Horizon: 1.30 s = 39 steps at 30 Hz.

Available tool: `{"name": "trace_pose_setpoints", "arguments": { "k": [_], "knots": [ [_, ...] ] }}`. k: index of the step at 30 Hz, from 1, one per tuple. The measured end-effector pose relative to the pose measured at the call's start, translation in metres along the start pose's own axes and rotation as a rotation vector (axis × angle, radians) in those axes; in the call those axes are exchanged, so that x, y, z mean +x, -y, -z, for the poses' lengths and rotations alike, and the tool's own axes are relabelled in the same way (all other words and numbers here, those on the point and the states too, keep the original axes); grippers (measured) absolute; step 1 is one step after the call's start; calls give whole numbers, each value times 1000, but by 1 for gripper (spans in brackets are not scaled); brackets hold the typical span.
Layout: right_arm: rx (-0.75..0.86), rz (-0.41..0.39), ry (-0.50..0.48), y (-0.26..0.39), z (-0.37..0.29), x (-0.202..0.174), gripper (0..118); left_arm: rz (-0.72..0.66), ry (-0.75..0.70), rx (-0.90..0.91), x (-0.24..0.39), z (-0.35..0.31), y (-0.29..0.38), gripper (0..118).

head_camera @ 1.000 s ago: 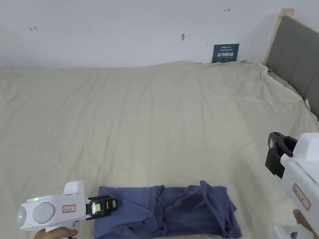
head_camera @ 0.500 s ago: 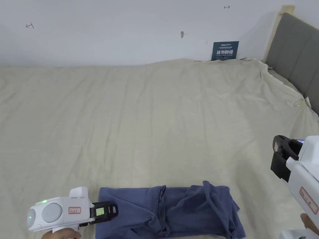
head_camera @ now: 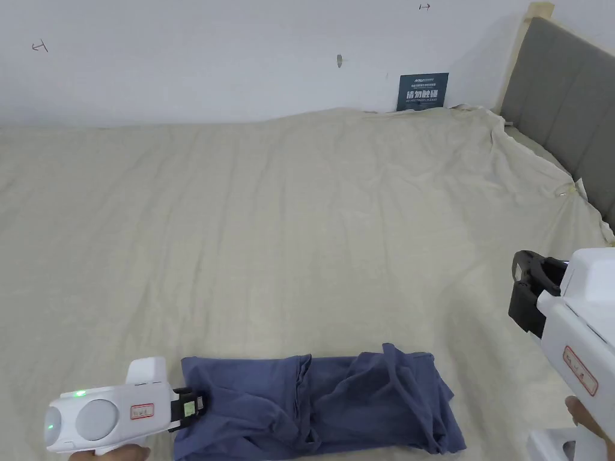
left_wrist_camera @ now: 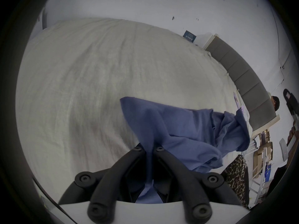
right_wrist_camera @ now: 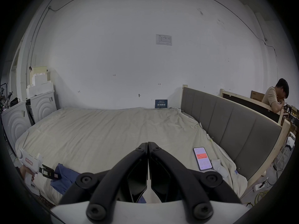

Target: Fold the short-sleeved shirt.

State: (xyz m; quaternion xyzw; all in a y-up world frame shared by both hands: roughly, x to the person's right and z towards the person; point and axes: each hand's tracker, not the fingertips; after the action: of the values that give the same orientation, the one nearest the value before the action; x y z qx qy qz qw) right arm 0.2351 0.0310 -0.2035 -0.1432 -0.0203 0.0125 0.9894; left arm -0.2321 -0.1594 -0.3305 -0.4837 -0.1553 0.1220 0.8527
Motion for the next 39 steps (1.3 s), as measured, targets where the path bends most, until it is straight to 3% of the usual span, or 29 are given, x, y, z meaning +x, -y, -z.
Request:
{"name": "trace_pose_setpoints", "arguments": {
  "k": [4, 13, 18, 21, 31, 39],
  "knots": [
    [5, 4, -17, -3, 2, -4, 0, -37, 19, 29, -6, -34, 1, 3],
    [22, 7, -63, -9, 2, -17, 0, -96, -88, 56, -48, -99, -5, 3],
    [27, 8, -84, -10, 3, -20, 0, -114, -14, 68, -24, -115, -25, 3],
    [37, 11, -87, -12, 0, -22, 0, -63, 75, 63, 27, -118, -36, 3],
    [34, 18, -79, -2, -7, -6, 0, 140, 211, -89, 161, -38, -50, 3],
    [24, 31, -47, 5, -14, 9, 0, 228, 95, -244, 227, 67, -14, 3]
  ]
}}
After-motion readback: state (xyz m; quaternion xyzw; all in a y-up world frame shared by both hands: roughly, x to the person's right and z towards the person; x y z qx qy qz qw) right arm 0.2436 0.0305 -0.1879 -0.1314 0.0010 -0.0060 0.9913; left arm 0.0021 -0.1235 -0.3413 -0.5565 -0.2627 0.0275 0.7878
